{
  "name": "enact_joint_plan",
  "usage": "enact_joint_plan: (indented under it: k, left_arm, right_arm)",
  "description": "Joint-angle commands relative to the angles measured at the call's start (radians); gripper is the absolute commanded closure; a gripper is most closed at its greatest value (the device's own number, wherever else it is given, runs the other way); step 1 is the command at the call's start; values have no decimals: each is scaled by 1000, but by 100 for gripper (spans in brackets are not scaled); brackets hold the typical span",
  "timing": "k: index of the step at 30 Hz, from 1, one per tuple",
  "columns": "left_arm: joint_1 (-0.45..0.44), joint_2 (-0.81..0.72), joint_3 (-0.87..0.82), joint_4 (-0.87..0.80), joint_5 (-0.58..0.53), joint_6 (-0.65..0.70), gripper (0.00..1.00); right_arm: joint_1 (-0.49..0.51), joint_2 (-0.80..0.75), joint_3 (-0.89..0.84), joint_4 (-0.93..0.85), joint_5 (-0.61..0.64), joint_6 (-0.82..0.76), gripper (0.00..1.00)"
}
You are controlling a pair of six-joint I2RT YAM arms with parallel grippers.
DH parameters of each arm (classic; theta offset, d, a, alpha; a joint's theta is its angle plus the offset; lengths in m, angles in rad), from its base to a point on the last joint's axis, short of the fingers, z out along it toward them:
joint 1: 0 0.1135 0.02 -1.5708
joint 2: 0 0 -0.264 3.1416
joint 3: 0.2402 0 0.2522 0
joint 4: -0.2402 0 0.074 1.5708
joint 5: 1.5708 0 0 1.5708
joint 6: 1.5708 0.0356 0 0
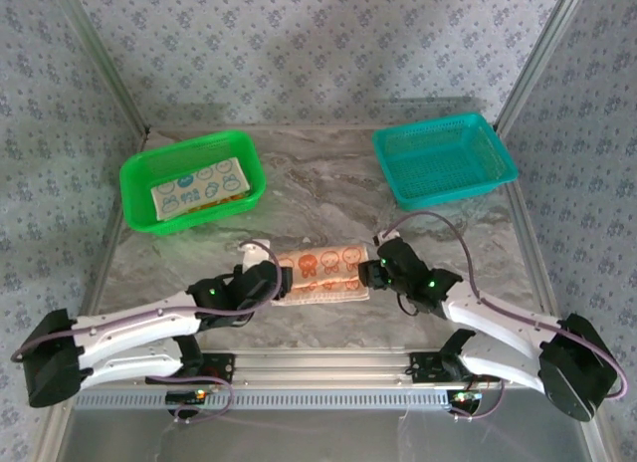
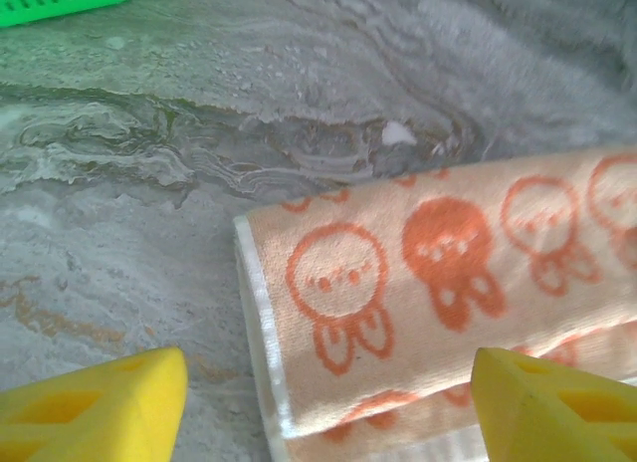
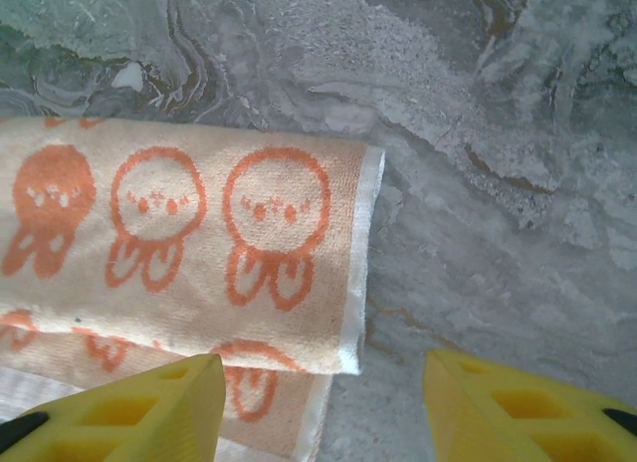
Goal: Fold and stack the towels
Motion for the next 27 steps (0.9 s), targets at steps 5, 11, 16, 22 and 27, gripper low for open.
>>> enact_joint_plan:
  k: [5, 11, 16, 22, 27]
  left_arm:
    - [132, -7, 93, -232, 251, -268, 40]
    - [182, 100, 93, -221, 387, -413, 58]
    - [210, 195, 98, -189, 438, -452, 63]
    - [232, 233, 85, -160, 451, -481, 62]
    - [251, 250, 83, -132, 459, -471, 62]
  right_arm:
    - [-113, 106, 119, -165, -217, 186, 51]
    - [-206, 145, 117, -153, -345, 162, 53]
    - [-261, 216, 128, -131, -407, 95, 56]
    - [-299, 303, 143, -93, -455, 88, 60]
    - [-314, 353, 153, -45, -484, 91, 59]
